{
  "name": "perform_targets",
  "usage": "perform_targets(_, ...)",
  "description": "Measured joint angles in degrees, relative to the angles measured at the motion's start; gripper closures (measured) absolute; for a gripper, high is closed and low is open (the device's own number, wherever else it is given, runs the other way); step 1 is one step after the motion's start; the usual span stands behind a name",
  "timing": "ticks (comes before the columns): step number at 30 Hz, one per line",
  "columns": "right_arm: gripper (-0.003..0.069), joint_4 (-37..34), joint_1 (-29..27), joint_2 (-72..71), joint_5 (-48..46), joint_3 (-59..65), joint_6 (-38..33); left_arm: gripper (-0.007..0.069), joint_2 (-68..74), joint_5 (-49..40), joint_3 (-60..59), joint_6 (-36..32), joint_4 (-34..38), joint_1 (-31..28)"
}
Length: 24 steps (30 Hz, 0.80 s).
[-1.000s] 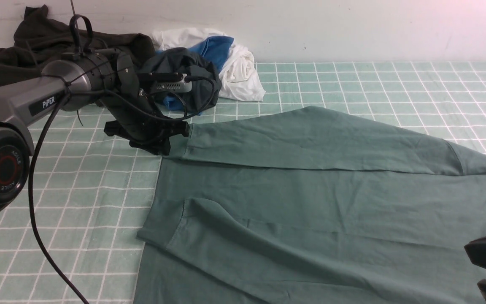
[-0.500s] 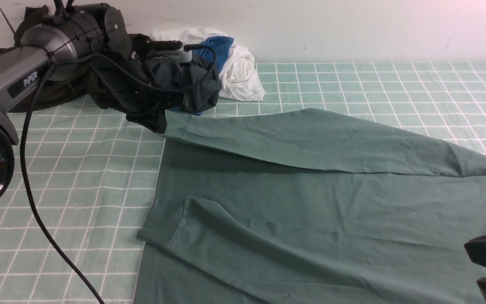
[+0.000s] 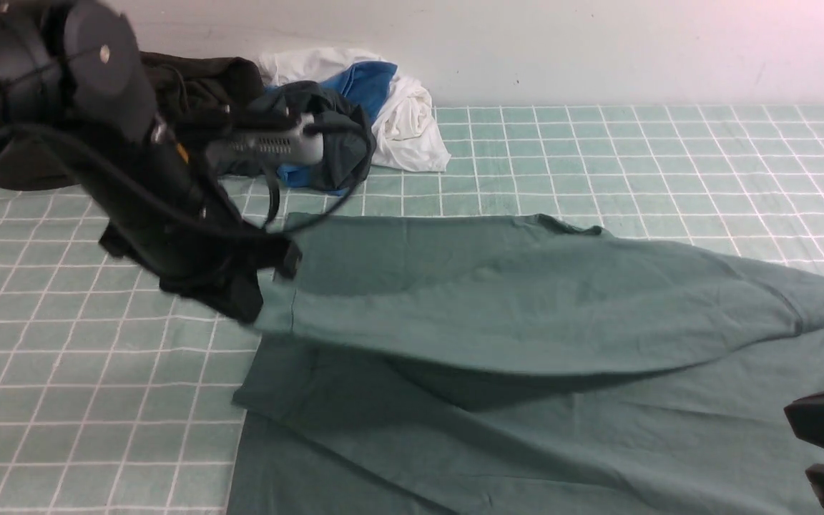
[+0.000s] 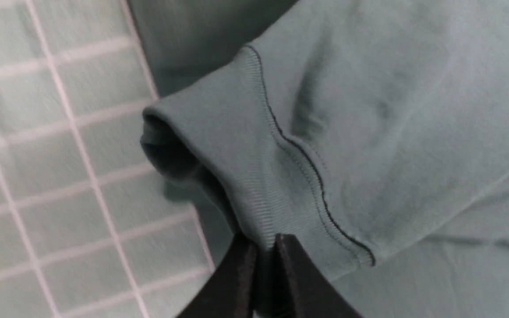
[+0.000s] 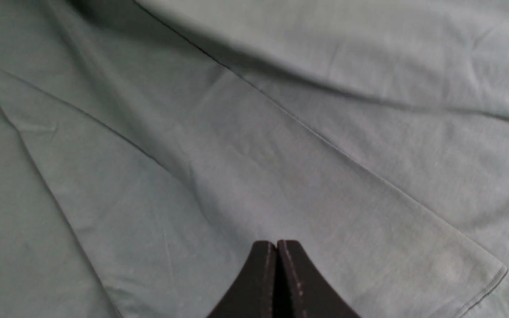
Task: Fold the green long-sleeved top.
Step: Use the left arm to drag and drop the cuff onto the cuff closest to the left arm
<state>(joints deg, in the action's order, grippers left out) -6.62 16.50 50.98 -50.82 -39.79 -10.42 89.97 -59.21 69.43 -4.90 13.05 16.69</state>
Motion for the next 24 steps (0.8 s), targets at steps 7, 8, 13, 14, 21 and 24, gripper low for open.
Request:
perform_targets(7, 0.0673, -2.67, 0.0, 0.0, -0.15, 0.0, 0.0, 0.0594, -11.5, 10.2, -23.46, 1.13, 1.31, 9.45)
perform_targets(8, 0.0673, -2.66, 0.0, 0.0, -0.45, 0.0, 0.0, 0.0589, -11.96, 10.82, -24.9, 1.39, 1.31, 9.98)
perform_targets(13, 0.0673, -2.73, 0.05, -0.13, -5.84, -0.07, 0.0, 0.0487, -12.95, 11.28, -28.43, 2.02, -0.82, 11.39)
perform_targets(14, 0.0673, -2.73, 0.05, -0.25, -7.61, -0.31, 0.0, 0.0452, -12.95, 11.15, -28.43, 2.02, -1.75, 11.39)
perform_targets(21, 0.0673, -4.06, 0.05, -2.11, -18.96, -4.65, 0.0, 0.0245, -13.3, 3.13, -27.62, -3.23, -3.32, 11.39)
perform_targets(24, 0.0673, -5.08, 0.05, -3.56, -20.25, -5.25, 0.0, 0.0221, -13.55, -3.18, -27.88, -10.27, -2.84, 13.13)
